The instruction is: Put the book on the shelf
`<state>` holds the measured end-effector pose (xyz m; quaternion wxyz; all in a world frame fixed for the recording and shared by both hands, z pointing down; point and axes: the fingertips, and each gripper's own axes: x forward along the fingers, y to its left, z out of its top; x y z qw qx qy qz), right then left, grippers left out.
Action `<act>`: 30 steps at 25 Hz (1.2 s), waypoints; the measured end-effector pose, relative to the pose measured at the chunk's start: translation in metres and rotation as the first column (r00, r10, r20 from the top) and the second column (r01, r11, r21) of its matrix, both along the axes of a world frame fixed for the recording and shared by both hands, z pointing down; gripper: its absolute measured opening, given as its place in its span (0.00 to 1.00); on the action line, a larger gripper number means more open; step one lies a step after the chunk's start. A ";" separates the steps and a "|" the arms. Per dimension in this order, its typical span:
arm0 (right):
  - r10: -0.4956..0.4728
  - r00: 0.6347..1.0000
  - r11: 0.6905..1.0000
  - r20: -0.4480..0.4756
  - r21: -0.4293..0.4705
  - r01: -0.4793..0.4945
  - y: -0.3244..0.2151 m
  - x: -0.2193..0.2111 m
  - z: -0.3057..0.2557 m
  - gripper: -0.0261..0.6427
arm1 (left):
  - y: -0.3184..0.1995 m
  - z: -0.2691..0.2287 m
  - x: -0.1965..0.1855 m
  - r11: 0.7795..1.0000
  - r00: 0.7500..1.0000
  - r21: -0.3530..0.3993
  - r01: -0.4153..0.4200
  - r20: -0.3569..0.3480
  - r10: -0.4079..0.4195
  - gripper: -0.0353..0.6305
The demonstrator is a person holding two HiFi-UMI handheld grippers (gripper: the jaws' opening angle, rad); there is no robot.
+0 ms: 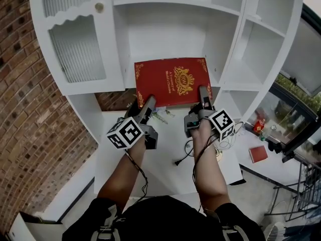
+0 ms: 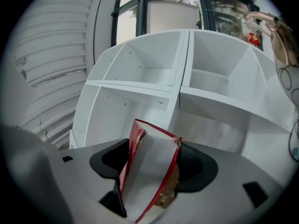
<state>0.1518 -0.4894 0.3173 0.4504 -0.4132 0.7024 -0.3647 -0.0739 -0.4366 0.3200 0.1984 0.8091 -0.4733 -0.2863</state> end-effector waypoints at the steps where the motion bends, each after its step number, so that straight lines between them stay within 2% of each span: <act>1: 0.020 0.999 1.000 -0.029 -0.003 -0.020 -0.002 0.001 -0.002 0.52 | -0.001 -0.002 -0.001 1.000 0.999 0.005 0.019 0.038 -0.020 0.56; 3: 0.090 0.987 0.996 -0.135 -0.005 -0.092 -0.005 0.004 -0.007 0.54 | -0.005 -0.004 -0.004 0.998 0.992 0.011 0.062 0.112 -0.063 0.56; 4: 0.142 0.966 0.989 -0.215 0.006 -0.144 -0.004 0.007 -0.010 0.56 | -0.006 -0.005 -0.006 0.997 0.986 0.014 0.082 0.145 -0.083 0.56; 5: 0.201 0.932 0.979 -0.301 0.028 -0.202 -0.003 0.010 -0.015 0.57 | -0.007 -0.005 -0.008 0.995 0.980 0.017 0.096 0.171 -0.098 0.56; 7: 0.311 0.839 0.949 -0.446 0.104 -0.297 0.000 0.016 -0.027 0.55 | -0.010 -0.006 -0.011 0.993 0.971 0.027 0.117 0.208 -0.120 0.55; 9: 0.372 0.764 0.928 -0.527 0.175 -0.330 0.001 0.018 -0.036 0.49 | -0.012 -0.008 -0.013 0.990 0.960 0.046 0.135 0.241 -0.142 0.52; 10: 0.386 0.740 0.922 -0.551 0.198 -0.333 0.000 0.017 -0.039 0.42 | -0.012 -0.009 -0.014 0.988 0.954 0.060 0.145 0.257 -0.156 0.48; 12: 0.403 0.710 0.914 -0.577 0.222 -0.339 0.000 0.016 -0.042 0.37 | -0.013 -0.012 -0.014 0.982 0.945 0.091 0.165 0.271 -0.184 0.46; 17: 0.422 0.685 0.905 -0.594 0.228 -0.359 -0.001 0.013 -0.047 0.35 | -0.018 -0.024 -0.016 0.977 0.933 0.127 0.168 0.300 -0.200 0.44; 21: 0.430 0.651 0.901 -0.626 0.249 -0.356 -0.007 0.011 -0.056 0.31 | -0.027 -0.037 -0.014 0.973 0.913 0.145 0.180 0.343 -0.220 0.44; 23: 0.435 0.621 0.898 -0.652 0.261 -0.354 -0.013 0.011 -0.063 0.29 | -0.032 -0.045 -0.012 0.967 0.896 0.165 0.193 0.371 -0.242 0.44; 27: 0.429 0.527 0.898 -0.733 0.282 -0.338 -0.029 0.004 -0.077 0.23 | -0.042 -0.058 -0.012 0.958 0.874 0.192 0.215 0.399 -0.276 0.44; 28: 0.424 0.514 0.900 -0.746 0.283 -0.332 -0.032 0.002 -0.079 0.23 | -0.044 -0.061 -0.012 0.957 0.872 0.191 0.218 0.402 -0.279 0.44; 30: 0.401 0.511 0.911 -0.760 0.271 -0.311 -0.040 0.001 -0.084 0.23 | -0.049 -0.064 -0.012 0.957 0.870 0.183 0.223 0.405 -0.280 0.43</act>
